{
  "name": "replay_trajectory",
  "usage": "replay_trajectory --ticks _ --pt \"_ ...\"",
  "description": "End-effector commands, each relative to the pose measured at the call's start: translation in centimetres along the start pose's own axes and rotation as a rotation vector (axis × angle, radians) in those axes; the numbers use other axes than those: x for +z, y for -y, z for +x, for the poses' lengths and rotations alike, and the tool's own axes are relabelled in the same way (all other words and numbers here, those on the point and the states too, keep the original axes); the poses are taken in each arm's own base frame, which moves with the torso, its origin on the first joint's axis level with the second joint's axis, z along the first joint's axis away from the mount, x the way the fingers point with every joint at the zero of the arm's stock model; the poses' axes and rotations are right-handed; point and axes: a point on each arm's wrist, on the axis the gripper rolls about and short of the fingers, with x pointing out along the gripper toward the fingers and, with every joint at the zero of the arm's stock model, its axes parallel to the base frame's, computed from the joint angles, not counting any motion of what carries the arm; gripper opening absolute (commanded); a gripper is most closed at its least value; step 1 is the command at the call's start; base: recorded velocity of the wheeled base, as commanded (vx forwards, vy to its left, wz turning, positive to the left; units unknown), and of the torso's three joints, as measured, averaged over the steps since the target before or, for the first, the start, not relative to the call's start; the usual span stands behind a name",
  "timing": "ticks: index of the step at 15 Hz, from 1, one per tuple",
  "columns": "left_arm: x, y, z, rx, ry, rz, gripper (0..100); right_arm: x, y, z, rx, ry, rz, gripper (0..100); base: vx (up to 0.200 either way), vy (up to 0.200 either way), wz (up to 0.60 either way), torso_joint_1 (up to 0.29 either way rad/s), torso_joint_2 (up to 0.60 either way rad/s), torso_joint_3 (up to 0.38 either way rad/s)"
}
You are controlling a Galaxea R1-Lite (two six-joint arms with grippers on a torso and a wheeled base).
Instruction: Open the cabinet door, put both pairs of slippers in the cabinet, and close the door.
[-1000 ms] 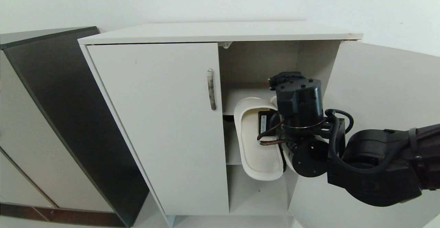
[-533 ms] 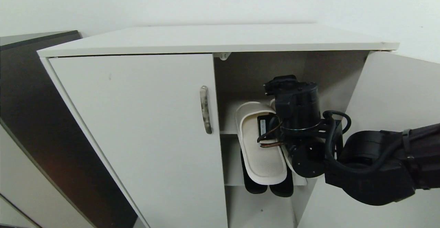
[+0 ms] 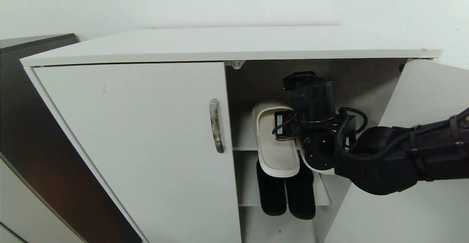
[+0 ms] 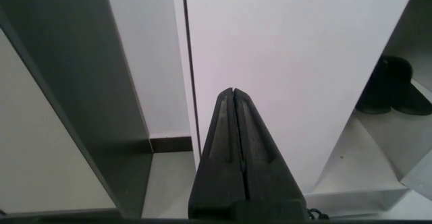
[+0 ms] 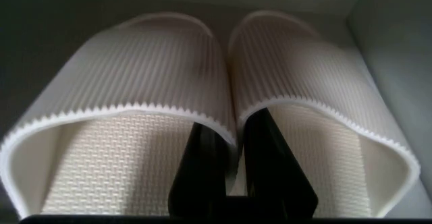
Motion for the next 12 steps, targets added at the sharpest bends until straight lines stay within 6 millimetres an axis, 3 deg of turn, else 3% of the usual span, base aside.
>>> replay_trajectory --ticks 1,7,12 --pt "0.0 0.0 0.0 0.000 -0.001 0.000 0 0.0 -0.2 0.6 -0.003 -0.011 -0.010 0 0.000 0.000 0.00 0.000 0.00 0.000" --pt "0.0 0.0 0.0 0.000 -0.001 0.000 0 0.5 -0.2 3.5 -0.036 -0.026 -0.013 0 0.000 0.000 0.00 0.000 0.00 0.000" --pt "0.0 0.0 0.0 0.000 -0.001 0.000 0 -0.1 -0.2 4.2 -0.046 -0.035 -0.019 0 0.000 0.000 0.00 0.000 0.00 0.000"
